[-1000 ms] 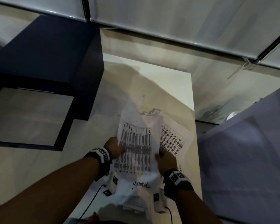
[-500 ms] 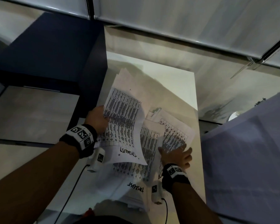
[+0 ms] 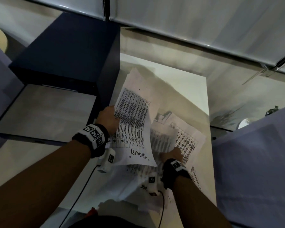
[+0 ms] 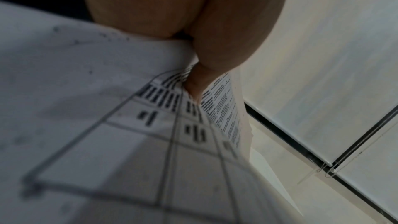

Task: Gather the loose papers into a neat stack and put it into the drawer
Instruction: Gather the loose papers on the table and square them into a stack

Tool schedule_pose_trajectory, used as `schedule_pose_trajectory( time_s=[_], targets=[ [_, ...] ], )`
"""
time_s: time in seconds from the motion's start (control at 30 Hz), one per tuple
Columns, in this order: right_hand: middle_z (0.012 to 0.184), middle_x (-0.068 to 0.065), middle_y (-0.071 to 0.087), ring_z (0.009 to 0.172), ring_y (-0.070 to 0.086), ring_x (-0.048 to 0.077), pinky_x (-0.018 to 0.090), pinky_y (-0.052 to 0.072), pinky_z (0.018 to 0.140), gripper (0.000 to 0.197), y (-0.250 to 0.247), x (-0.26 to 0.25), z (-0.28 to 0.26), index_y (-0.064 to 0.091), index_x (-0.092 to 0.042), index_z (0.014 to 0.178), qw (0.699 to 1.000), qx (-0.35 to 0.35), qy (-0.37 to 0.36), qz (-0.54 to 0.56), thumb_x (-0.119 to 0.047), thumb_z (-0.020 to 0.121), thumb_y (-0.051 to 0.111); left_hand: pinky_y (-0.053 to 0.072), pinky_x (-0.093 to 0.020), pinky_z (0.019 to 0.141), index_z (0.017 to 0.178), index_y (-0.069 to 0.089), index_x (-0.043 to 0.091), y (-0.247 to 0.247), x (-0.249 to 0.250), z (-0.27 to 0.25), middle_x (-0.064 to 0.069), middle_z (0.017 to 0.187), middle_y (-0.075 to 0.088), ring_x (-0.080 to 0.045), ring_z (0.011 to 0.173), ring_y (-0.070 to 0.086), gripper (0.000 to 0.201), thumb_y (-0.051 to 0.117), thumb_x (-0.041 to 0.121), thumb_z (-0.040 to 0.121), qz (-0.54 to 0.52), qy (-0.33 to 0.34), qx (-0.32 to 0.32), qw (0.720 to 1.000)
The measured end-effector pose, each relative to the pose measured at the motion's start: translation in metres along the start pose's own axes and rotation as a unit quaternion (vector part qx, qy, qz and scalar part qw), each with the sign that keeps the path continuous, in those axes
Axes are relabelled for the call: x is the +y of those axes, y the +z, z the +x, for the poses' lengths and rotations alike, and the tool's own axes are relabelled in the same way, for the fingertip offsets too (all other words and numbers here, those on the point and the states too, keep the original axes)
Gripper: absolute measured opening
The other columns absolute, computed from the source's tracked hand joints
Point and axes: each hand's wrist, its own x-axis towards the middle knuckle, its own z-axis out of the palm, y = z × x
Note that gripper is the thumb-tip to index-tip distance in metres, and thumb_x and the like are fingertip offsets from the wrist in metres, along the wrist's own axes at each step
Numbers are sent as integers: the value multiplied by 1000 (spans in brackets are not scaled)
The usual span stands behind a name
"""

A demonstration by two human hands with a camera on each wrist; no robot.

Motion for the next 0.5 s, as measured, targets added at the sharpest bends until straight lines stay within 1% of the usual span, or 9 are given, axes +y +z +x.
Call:
schedule_pose_trajectory(
  time_s=[0.07,0.13,0.17,0.23,0.3,0.37,0.4,0.47,0.5],
  targets=[
    [108,18,68,96,66,33,36,55,82,36,-27,-6,-6,62,-4,109,998,53,-40,23,-17,77,72,45,-27,82,113,57,3,9,-5,0,-12,106,63,-29,97,61,23,57,12,91,6,-12,-7,1000],
    [108,21,68,97,64,37,31,50,80,25,-63,-16,-14,62,-3,106,989,109,-99,9,-14,83,65,50,-32,87,118,56,4,24,-12,-2,-13,114,63,-31,102,62,31,59,16,89,18,-26,-31,999],
    [108,23,67,98,63,40,36,48,80,24,-83,-25,-19,61,-3,107,982,138,-131,-16,-15,86,62,49,-31,89,121,54,5,32,-15,-4,-11,118,62,-31,105,62,34,60,15,89,13,-41,-45,998],
    [107,28,65,99,61,45,42,48,80,26,-121,-45,-33,58,-6,112,963,191,-179,-68,-18,89,57,45,-27,83,124,53,5,48,-19,-10,-10,117,59,-31,106,61,38,63,13,89,-3,-71,-69,995],
    [105,29,66,101,60,47,44,48,81,26,-156,-68,-48,59,-8,114,941,245,-218,-80,-19,90,56,47,-28,80,113,58,5,62,-22,-13,-12,109,62,-31,101,63,26,61,13,89,-26,-82,-80,993],
    [106,28,67,102,61,45,44,48,84,27,-187,-86,-60,60,-5,111,925,280,-249,-62,-22,90,60,47,-29,79,98,58,9,69,-25,-15,-10,97,60,-26,94,62,8,56,15,94,-48,-61,-81,994],
    [105,27,67,101,62,44,43,48,83,29,-201,-92,-62,61,-2,108,917,292,-267,-43,-23,89,64,44,-26,79,97,56,11,72,-25,-15,-8,95,57,-21,92,58,6,54,17,96,-55,-52,-85,994],
    [101,26,68,96,65,41,41,48,77,35,-216,-98,-56,63,2,103,914,288,-284,8,-27,84,71,41,-22,75,93,63,9,76,-29,-13,-7,88,59,-20,87,57,13,58,21,95,-48,-47,-110,992],
    [98,25,68,93,66,39,39,47,72,38,-214,-96,-48,63,3,100,922,265,-281,34,-28,82,74,41,-20,69,83,64,8,76,-30,-12,-5,78,60,-22,83,59,18,61,23,93,-40,-48,-122,991]
  ],
)
